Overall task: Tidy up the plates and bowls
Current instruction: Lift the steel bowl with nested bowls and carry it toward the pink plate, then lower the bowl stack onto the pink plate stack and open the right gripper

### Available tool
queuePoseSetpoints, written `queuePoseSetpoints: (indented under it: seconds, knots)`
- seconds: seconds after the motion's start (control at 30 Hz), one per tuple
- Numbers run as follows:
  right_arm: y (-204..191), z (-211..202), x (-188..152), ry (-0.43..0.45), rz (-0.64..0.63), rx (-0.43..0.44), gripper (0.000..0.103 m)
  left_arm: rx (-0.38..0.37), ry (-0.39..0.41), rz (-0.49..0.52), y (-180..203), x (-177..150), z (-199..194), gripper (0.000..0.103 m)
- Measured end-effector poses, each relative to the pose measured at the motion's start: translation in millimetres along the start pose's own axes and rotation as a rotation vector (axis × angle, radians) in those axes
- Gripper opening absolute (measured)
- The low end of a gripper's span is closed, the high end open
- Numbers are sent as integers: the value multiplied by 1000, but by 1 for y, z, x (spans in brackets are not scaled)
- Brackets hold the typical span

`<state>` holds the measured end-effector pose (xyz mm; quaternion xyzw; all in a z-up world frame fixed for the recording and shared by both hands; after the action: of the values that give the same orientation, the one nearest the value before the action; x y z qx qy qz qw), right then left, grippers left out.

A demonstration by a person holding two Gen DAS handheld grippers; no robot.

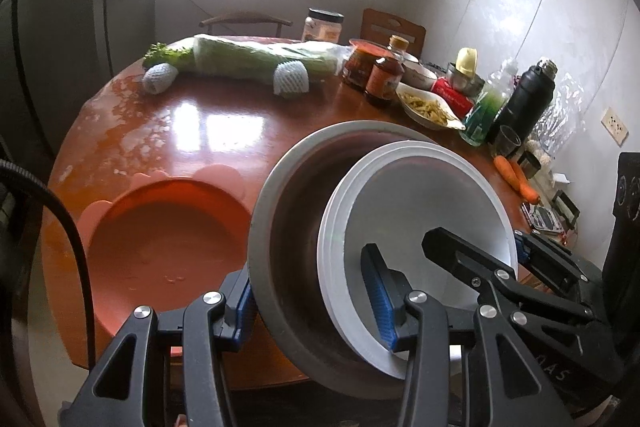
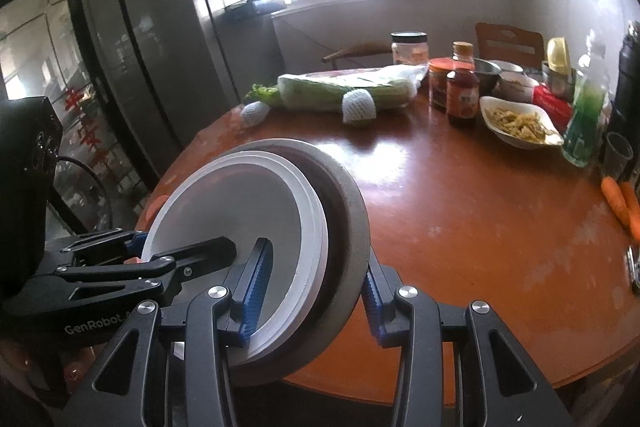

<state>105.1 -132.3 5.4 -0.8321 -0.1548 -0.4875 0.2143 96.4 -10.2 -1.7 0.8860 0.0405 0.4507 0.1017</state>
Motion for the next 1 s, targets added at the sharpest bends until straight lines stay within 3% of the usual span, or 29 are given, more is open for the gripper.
queuePoseSetpoints:
  seconds: [1.0]
  knots:
    - [-96, 51, 19, -18, -122, 69, 44, 90, 88, -69, -99, 21, -31, 47]
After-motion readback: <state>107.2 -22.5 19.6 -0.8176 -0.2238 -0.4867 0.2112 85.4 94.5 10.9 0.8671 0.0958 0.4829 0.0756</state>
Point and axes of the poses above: each gripper's, at about its wrist camera, not at the fingertips, and z roughly the way its jaws point, y to its right, x to its top, the point moved 6 cm from there along z, roughly the way its jaws point, and after that the axes turned 13 degrees about y, right-handed, at the moved point
